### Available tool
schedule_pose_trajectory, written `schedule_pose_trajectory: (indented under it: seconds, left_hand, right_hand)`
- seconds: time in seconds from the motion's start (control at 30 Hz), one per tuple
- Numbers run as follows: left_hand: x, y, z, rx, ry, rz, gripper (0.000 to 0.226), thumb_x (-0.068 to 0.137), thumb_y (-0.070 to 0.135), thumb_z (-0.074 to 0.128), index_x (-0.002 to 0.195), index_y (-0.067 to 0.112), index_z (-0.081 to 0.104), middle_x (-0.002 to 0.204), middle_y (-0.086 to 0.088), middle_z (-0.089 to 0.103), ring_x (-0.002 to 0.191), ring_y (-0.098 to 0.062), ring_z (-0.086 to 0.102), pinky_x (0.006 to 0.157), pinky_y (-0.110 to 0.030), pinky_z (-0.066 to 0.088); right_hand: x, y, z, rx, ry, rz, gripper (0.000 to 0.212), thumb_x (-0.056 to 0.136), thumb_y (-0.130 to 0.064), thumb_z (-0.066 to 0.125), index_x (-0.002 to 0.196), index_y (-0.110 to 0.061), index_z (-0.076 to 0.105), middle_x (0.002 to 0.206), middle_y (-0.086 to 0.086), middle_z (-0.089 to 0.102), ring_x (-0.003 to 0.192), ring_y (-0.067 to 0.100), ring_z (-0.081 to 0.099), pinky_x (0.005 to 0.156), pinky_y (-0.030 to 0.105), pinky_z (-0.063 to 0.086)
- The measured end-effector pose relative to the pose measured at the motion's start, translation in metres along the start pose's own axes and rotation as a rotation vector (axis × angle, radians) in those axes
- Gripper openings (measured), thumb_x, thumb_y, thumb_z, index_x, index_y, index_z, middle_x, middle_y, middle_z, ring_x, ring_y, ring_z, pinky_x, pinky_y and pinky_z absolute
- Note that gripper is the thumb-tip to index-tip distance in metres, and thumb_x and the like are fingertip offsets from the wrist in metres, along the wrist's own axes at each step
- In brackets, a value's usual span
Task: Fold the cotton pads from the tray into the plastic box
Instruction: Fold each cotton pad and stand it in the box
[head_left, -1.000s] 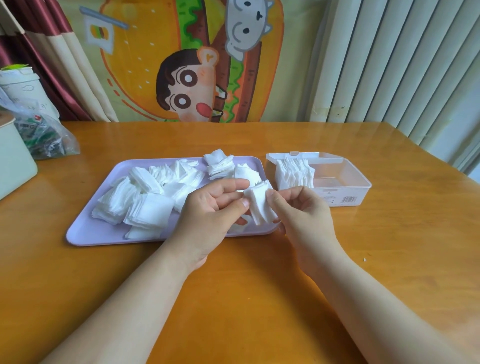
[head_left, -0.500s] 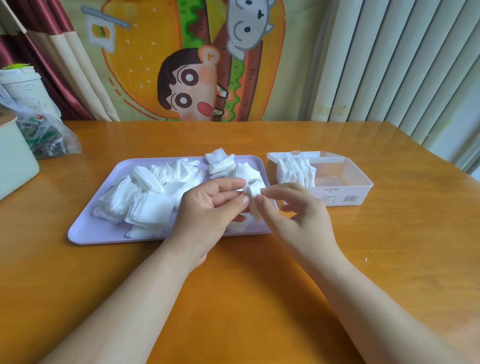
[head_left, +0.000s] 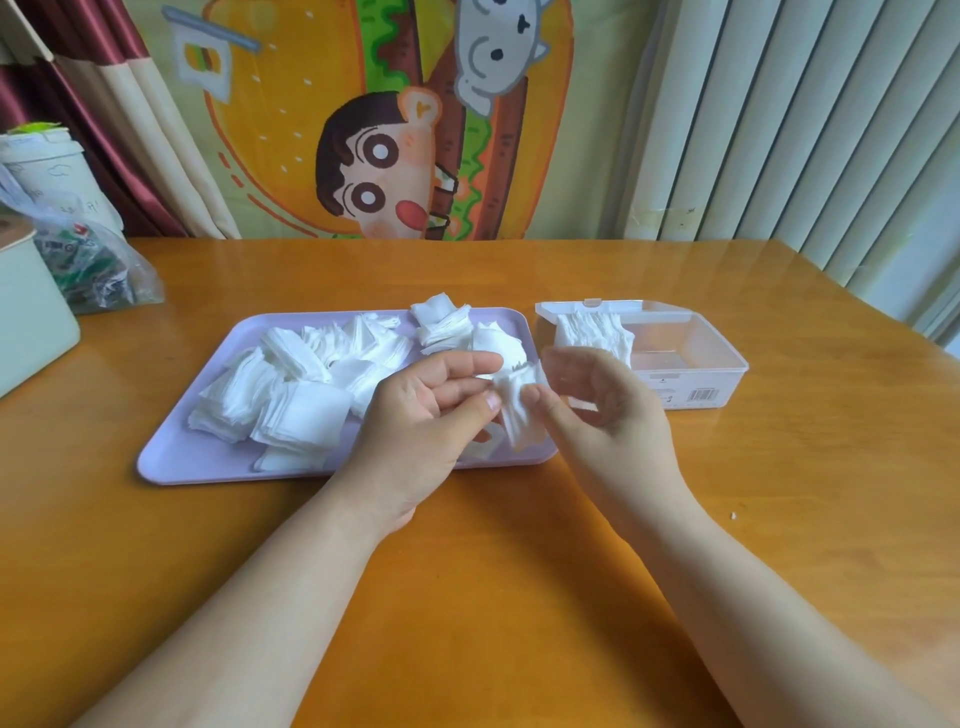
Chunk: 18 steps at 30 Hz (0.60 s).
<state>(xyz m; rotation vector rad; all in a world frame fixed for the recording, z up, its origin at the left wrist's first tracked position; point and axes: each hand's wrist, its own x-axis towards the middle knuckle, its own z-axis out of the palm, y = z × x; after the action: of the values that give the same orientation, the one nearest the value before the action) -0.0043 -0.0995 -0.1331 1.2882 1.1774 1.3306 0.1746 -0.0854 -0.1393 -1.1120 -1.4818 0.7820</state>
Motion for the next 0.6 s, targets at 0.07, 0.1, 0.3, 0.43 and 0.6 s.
schedule_pose_trajectory:
  seconds: [0.07,0.1,0.3,0.43,0.6]
  left_hand:
    - [0.0003,-0.0004,0.0,0.011,0.002,0.003,0.029,0.097,0.004,0.071,0.119,0.024,0.074,0.101,0.0,0.081,0.096,-0.015,0.076,0.082,-0.032,0.061]
    - [0.0005,-0.0001,0.0002,0.009,0.001,0.003,0.029,0.097,0.004,0.071,0.119,0.023,0.074,0.099,0.0,0.081,0.093,-0.013,0.076,0.079,-0.031,0.06]
    - [-0.0012,0.0018,0.0007,0.031,-0.048,0.012,0.031,0.098,0.001,0.068,0.121,0.021,0.071,0.092,-0.006,0.081,0.079,-0.012,0.072,0.075,-0.025,0.056]
    - [-0.0004,0.0008,-0.0002,0.044,-0.048,0.008,0.031,0.098,0.002,0.068,0.123,0.021,0.07,0.096,-0.007,0.081,0.081,-0.015,0.071,0.082,-0.032,0.058]
    - [0.0002,0.0008,-0.0013,0.06,-0.038,-0.003,0.03,0.098,0.005,0.068,0.123,0.023,0.07,0.095,-0.006,0.081,0.081,-0.014,0.071,0.08,-0.035,0.058]
  right_hand:
    - [0.0013,0.0037,-0.0005,-0.139,0.015,-0.155,0.033,0.091,-0.016,0.082,0.121,-0.028,0.075,0.112,-0.007,0.068,0.105,0.009,0.066,0.085,0.017,0.053]
    - [0.0018,0.0049,-0.0012,-0.201,0.013,-0.235,0.034,0.091,-0.012,0.082,0.122,-0.027,0.076,0.109,-0.004,0.064,0.102,0.011,0.064,0.085,0.018,0.052]
    - [0.0031,0.0077,-0.0059,-0.345,-0.157,-0.403,0.033,0.097,-0.001,0.071,0.124,-0.02,0.077,0.109,-0.002,0.063,0.104,0.006,0.061,0.086,0.014,0.046]
    - [0.0032,0.0063,-0.0067,-0.339,-0.159,-0.418,0.026,0.096,-0.004,0.073,0.117,-0.019,0.079,0.108,-0.002,0.065,0.103,0.007,0.064,0.084,0.013,0.045]
    - [0.0041,0.0027,-0.0074,-0.298,-0.14,-0.376,0.014,0.094,-0.007,0.077,0.103,-0.017,0.08,0.105,-0.003,0.066,0.104,0.011,0.065,0.086,0.012,0.042]
